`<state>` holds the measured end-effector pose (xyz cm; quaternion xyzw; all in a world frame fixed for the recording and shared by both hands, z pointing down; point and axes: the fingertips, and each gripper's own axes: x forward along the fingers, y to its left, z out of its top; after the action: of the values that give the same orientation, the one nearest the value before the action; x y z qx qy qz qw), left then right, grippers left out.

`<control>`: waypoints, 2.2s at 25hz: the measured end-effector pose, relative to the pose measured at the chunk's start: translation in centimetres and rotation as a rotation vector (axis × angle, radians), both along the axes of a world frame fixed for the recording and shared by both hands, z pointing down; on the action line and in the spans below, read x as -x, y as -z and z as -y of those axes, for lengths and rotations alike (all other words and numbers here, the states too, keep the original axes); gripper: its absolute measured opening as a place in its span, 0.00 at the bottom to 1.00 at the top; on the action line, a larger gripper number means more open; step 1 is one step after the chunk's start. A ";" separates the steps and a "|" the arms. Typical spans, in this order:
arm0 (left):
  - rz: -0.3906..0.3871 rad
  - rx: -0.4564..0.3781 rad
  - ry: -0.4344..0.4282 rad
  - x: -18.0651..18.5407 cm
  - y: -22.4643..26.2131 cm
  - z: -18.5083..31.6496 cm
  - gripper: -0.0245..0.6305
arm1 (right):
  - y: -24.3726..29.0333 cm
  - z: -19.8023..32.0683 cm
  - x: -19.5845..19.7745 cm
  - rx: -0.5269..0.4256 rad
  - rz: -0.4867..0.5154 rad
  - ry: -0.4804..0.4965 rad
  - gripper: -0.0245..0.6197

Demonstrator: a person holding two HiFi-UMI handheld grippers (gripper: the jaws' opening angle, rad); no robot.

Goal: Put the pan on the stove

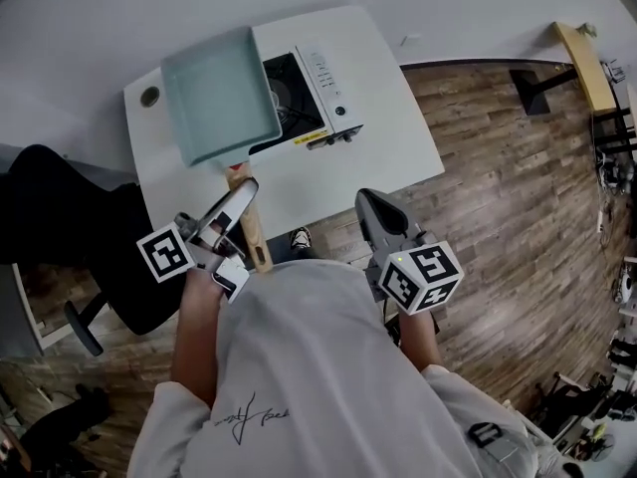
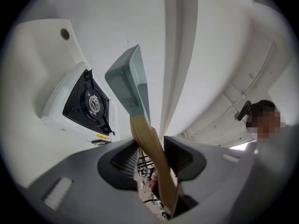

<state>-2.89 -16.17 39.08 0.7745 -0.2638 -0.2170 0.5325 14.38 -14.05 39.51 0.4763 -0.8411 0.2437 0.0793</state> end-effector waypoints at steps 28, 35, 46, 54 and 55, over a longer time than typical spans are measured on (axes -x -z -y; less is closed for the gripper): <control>-0.031 0.047 0.019 -6.0 -7.1 5.7 0.34 | -1.6 1.9 0.1 0.046 -0.089 0.027 0.03; -0.020 0.082 0.071 -6.5 -8.7 6.9 0.34 | -1.9 1.8 0.2 0.053 -0.096 0.027 0.03; -0.018 0.147 0.082 -6.4 -11.0 7.0 0.34 | -1.8 1.9 0.4 0.055 -0.110 0.029 0.03; -0.054 0.177 0.084 -6.2 -11.3 7.0 0.34 | -2.0 1.8 0.5 0.061 -0.109 0.040 0.03; -0.054 0.175 0.081 -6.2 -11.4 7.0 0.34 | -2.0 1.8 0.5 0.062 -0.110 0.043 0.03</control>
<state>3.35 -23.17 50.46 0.7075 -0.2983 -0.2354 0.5959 13.83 -15.88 41.51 0.4681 -0.8377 0.2412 0.1451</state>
